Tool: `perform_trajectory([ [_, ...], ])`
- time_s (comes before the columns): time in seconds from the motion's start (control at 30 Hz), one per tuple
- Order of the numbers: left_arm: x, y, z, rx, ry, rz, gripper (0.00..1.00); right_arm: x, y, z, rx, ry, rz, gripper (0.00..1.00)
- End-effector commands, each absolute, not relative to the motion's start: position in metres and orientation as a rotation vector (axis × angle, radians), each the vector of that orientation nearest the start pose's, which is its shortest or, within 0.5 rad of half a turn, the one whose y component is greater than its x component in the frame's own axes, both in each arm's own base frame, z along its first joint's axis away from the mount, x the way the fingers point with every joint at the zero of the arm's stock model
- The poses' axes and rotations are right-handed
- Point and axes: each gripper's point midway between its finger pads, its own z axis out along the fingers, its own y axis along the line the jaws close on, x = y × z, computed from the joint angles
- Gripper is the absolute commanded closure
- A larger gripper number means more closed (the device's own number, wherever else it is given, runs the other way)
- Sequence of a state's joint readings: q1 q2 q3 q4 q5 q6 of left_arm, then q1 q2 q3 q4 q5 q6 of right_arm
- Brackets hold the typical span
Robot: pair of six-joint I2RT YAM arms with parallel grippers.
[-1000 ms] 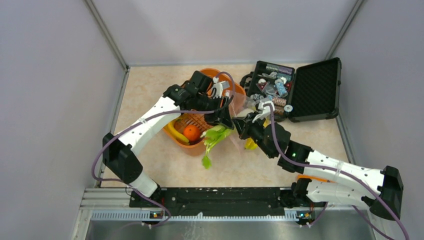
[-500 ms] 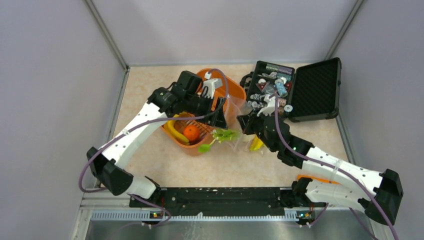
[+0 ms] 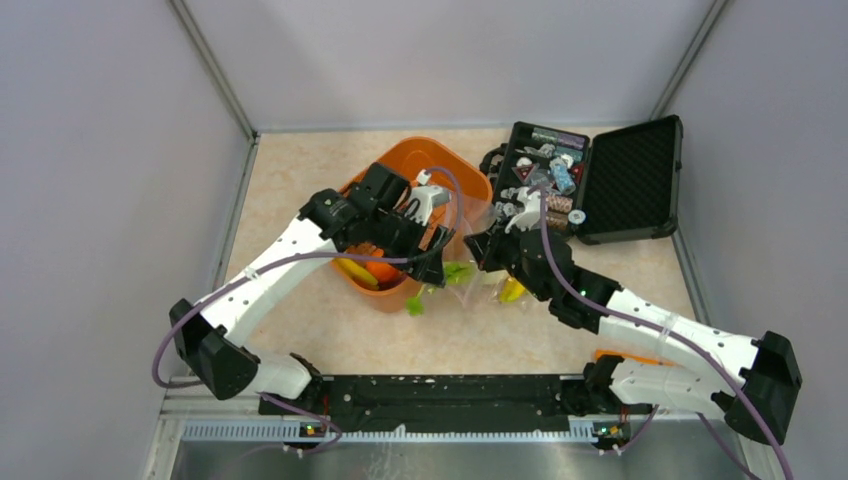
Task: Place the food in the zip-top bag and seal the zipper
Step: Place the fake vegetable in the zipper food storage bag.
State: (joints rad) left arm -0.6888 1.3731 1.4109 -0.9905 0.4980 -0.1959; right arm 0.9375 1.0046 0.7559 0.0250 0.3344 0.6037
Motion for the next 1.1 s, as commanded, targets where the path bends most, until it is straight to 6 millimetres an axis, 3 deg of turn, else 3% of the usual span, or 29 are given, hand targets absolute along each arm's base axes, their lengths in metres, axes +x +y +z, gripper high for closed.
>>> perform_trajectory([
  [0.0,0.186,-0.279,0.237,0.913,2.464,-0.963,0.29,0.248,0.278,0.277,-0.045,1.792,0.849,1.00],
  [0.17,0.183,-0.280,0.228,0.945,2.501,-0.963,0.46,0.249,0.277,0.276,-0.041,1.793,0.839,1.00],
  [0.47,0.172,-0.284,0.226,0.995,2.511,-1.026,1.00,0.250,0.274,0.273,-0.023,1.797,0.829,1.00],
  [0.63,0.179,-0.287,0.246,0.953,2.419,-1.037,1.00,0.250,0.272,0.270,0.000,1.807,0.827,1.00],
  [1.07,0.221,-0.272,0.321,0.520,2.052,-0.957,1.00,0.247,0.270,0.281,0.011,1.778,0.861,1.00],
])
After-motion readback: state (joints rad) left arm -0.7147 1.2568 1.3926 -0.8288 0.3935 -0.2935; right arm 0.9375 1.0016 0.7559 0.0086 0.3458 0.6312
